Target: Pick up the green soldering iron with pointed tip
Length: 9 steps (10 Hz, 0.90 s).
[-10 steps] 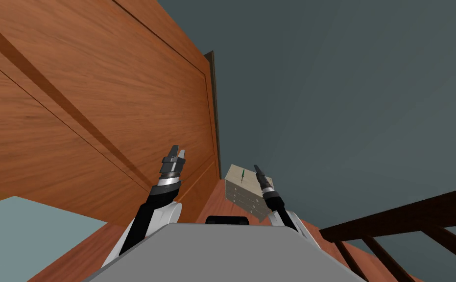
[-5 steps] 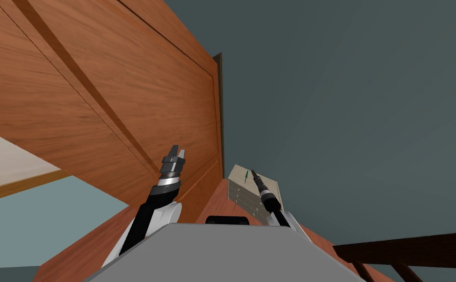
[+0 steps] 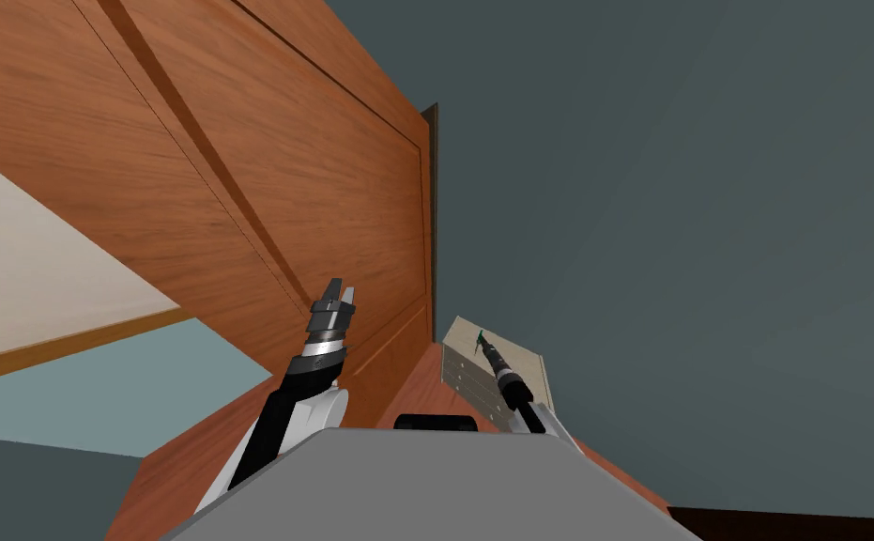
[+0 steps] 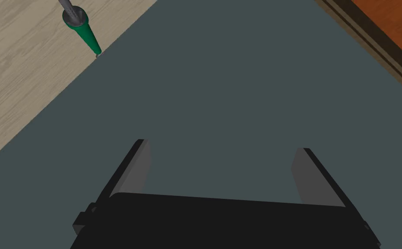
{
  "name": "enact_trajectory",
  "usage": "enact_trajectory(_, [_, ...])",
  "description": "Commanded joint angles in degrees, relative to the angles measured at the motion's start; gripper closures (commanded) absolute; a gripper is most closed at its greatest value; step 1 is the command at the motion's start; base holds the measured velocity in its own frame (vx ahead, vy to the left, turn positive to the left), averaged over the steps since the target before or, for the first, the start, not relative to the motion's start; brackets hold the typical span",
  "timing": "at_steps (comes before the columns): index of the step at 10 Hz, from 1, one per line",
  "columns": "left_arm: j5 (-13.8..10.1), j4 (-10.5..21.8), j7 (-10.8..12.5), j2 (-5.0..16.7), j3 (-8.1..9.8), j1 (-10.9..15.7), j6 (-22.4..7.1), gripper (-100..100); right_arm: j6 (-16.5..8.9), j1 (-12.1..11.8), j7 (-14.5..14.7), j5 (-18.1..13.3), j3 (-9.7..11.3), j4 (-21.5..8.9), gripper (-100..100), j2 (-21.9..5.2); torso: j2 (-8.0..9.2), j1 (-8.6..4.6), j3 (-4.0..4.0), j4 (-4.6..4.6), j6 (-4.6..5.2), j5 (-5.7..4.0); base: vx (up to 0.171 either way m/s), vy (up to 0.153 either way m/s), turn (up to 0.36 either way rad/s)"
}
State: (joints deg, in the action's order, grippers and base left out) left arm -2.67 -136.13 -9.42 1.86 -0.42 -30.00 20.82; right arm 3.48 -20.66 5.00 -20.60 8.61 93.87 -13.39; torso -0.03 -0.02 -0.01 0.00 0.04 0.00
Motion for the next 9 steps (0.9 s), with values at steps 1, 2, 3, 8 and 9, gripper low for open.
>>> enact_trajectory(1, [0.00, 0.00, 0.00, 0.00, 0.00, 0.00, 0.00, 0, -1.58, 0.97, -0.08, -1.22, 0.64, -2.84, -100, -0.92, 0.00, 0.00, 0.00, 0.00, 0.00, 0.00, 0.002, 0.004, 0.139])
enact_trajectory(2, [0.00, 0.00, 0.00, 0.00, 0.00, 0.00, 0.00, 0, -2.75, 2.07, -0.05, -2.28, 1.18, -4.14, -100, -1.40, 0.00, 0.00, 0.00, 0.00, -0.02, 0.00, 0.005, 0.005, 0.197])
enact_trajectory(3, [0.00, 0.00, 0.00, 0.00, 0.00, 0.00, 0.00, 0, -2.75, 2.07, -0.05, -2.28, 1.18, -5.58, -100, -1.40, -0.04, 0.00, -0.02, 0.00, -0.03, 0.00, 0.009, 0.002, 0.087])
enact_trajectory(8, [0.00, 0.00, 0.00, 0.00, 0.00, 0.00, 0.00, 0, -5.98, 5.86, -0.20, -4.65, 2.87, -14.08, -100, -2.93, -0.07, 0.01, -0.04, -0.01, 0.00, 0.01, 0.016, 0.004, 0.105])
enact_trajectory(9, [0.00, 0.00, 0.00, 0.00, 0.00, 0.00, 0.00, 0, -5.98, 5.86, -0.20, -4.65, 2.87, -14.08, -100, -2.93, -0.06, 0.00, -0.04, -0.01, 0.01, 0.01, 0.007, -0.001, -0.007])
